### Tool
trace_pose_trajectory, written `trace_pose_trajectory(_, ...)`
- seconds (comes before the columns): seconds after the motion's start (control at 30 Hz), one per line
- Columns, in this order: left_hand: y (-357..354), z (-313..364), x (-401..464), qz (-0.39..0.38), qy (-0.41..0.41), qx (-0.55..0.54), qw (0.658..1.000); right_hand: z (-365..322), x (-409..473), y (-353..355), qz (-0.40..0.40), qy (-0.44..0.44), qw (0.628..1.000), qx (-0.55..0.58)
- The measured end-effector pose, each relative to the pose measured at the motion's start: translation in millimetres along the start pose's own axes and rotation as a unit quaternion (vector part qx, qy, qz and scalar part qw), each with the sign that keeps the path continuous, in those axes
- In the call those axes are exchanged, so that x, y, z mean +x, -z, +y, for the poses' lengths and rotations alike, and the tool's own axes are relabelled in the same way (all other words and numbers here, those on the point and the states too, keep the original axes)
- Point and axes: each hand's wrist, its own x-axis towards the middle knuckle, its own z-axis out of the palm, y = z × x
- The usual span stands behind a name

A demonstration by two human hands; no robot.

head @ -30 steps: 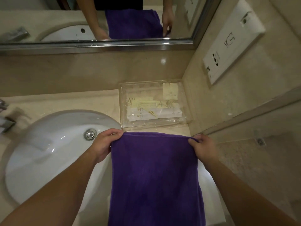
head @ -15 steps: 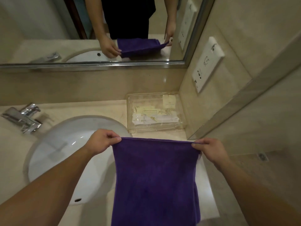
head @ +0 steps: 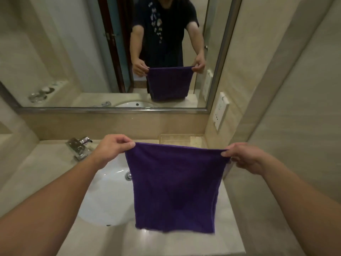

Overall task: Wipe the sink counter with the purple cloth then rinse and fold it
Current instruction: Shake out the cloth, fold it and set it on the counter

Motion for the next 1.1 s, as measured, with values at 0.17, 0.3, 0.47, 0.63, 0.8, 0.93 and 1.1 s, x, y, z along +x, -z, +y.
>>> trace_pose_trajectory(0.17,29.0,56.7,-11.5,0.064,-0.055,-0.011,0.996,-56.5,-38.3,1.2,0.063,0.085,0.994,0.031)
trace_pose_trajectory(0.3,49.2,96.7,-16.4,0.098,-0.099,-0.025,0.990,-95.0,-69.1,1.6,0.081,0.112,0.990,0.030)
trace_pose_trajectory(0.47,72.7,131.8,-30.0,0.116,-0.152,-0.044,0.981,-124.6,-103.8,-3.3,0.088,0.149,0.985,0.024)
trace_pose_trajectory(0.63,83.5,133.7,-45.5,0.112,-0.169,-0.016,0.979,-117.3,-125.9,-8.8,0.142,0.154,0.977,0.025)
trace_pose_trajectory(0.8,74.8,128.2,-61.3,0.111,-0.165,0.018,0.980,-97.7,-150.5,-3.1,0.149,0.128,0.980,0.043)
trace_pose_trajectory(0.93,61.9,132.6,-65.9,0.097,-0.149,0.017,0.984,-93.5,-161.3,6.5,0.138,0.111,0.978,0.108)
trace_pose_trajectory(1.1,46.8,138.7,-61.1,0.048,-0.097,-0.016,0.994,-91.4,-157.9,18.5,0.109,0.084,0.973,0.184)
